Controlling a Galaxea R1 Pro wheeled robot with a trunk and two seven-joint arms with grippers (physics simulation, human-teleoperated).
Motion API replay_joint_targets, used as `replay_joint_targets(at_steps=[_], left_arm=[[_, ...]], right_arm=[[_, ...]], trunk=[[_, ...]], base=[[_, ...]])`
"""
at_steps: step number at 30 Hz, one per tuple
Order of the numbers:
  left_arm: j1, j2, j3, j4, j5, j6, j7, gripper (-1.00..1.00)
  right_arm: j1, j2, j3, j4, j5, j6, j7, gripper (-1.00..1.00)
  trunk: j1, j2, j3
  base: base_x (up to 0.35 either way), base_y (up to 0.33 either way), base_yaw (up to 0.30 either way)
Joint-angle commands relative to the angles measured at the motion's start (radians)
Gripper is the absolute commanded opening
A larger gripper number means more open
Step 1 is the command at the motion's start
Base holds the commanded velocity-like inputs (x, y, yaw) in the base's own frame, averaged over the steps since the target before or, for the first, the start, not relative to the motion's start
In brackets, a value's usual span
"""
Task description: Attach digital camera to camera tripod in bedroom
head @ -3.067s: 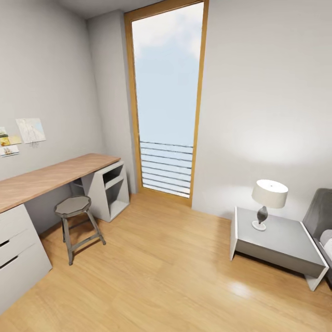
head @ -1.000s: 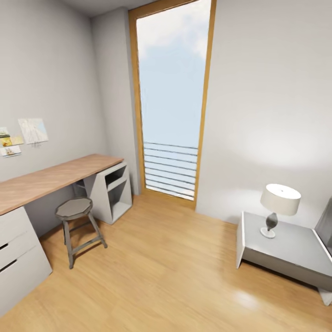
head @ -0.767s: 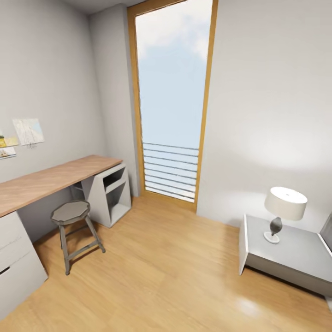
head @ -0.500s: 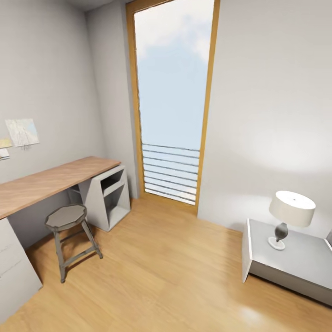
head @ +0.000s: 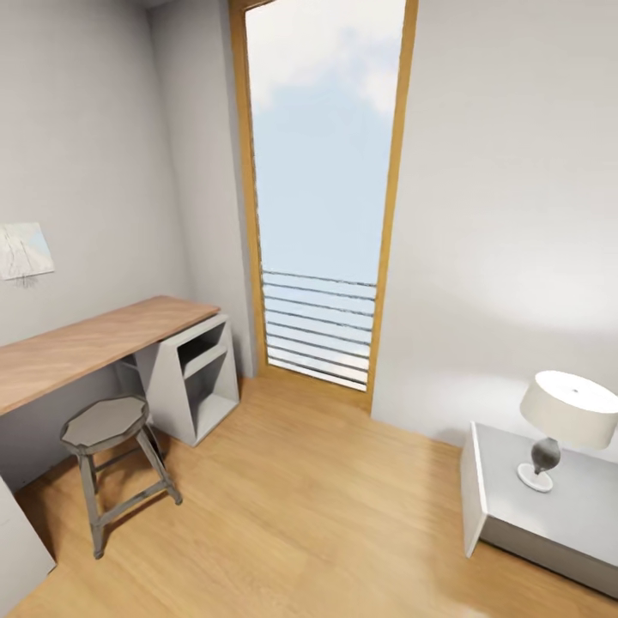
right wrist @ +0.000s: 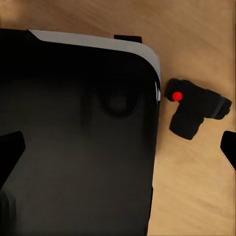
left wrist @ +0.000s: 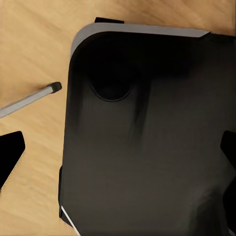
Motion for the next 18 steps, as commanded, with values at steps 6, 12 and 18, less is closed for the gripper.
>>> replay_joint_targets(at_steps=[6, 12, 18], left_arm=[[0.000, 0.000, 0.002, -0.001, 0.009, -0.001, 0.000, 1.00], [0.000, 0.000, 0.002, -0.001, 0.009, -0.001, 0.000, 1.00], [0.000, 0.000, 0.002, -0.001, 0.009, -0.001, 0.000, 1.00]], right_arm=[[-0.001, 0.000, 0.000, 0.001, 0.005, -0.004, 0.000, 1.00], [-0.001, 0.000, 0.000, 0.001, 0.005, -0.004, 0.000, 1.00], [-0.001, 0.000, 0.000, 0.001, 0.005, -0.004, 0.000, 1.00]], trunk=[[0.001, 0.000, -0.001], [0.001, 0.000, -0.001], [0.001, 0.000, -0.001]], base=[[0.320, 0.000, 0.000], [0.320, 0.000, 0.000], [0.320, 0.000, 0.000]])
